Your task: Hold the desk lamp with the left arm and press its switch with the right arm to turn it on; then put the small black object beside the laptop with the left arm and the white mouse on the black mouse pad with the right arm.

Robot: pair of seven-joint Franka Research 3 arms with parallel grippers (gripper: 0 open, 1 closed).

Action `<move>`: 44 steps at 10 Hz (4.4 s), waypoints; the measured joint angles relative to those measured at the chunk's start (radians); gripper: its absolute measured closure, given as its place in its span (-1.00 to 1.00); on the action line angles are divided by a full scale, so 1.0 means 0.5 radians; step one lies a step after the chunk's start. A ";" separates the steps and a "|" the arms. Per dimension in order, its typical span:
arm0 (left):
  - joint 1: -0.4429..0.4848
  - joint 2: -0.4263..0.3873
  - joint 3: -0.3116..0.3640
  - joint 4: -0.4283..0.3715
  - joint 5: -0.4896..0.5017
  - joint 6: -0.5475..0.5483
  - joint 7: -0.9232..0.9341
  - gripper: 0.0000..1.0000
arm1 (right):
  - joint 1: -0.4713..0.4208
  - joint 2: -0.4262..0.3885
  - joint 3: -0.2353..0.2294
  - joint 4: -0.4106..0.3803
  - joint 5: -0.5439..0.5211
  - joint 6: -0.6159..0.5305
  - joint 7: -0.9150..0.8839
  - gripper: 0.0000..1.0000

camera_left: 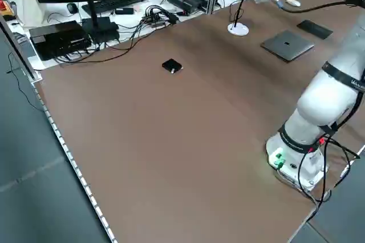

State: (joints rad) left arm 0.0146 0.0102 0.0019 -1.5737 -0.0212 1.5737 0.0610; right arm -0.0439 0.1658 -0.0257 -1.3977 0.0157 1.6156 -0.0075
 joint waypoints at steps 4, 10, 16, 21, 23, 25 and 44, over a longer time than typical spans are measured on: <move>-0.001 0.019 -0.011 -0.001 0.000 0.003 -0.045 -0.98 | 0.000 0.000 0.000 0.000 0.000 0.000 0.000 -1.00; -0.065 0.299 -0.186 0.249 -0.030 0.093 0.100 -0.98 | 0.052 0.053 0.002 -0.012 -0.012 0.000 -0.003 -1.00; -0.105 0.692 -0.538 0.262 -0.276 0.832 0.589 -0.99 | 0.070 0.362 -0.018 -0.641 -0.028 1.135 -0.003 -1.00; -0.251 1.283 -0.646 0.255 -0.277 1.818 0.766 -1.00 | 0.291 0.586 0.012 -0.611 0.238 1.328 0.139 -0.79; -0.250 1.491 -0.675 0.275 -0.341 2.070 0.884 -1.00 | 0.501 0.721 0.018 -0.453 0.311 1.341 0.392 -0.10; -0.246 1.663 -0.741 0.343 -0.376 2.233 0.921 -1.00 | 0.692 0.833 0.024 -0.296 0.321 1.341 0.616 0.52; -0.437 2.185 -0.980 0.472 -0.384 2.852 1.059 -0.99 | 1.108 1.557 0.134 0.213 0.428 2.161 0.875 0.98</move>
State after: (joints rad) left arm -0.2039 1.1025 -0.4879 -1.3376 -0.2132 2.9995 0.5904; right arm 0.5099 0.9445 0.0414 -1.2911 0.2299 2.6963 0.4298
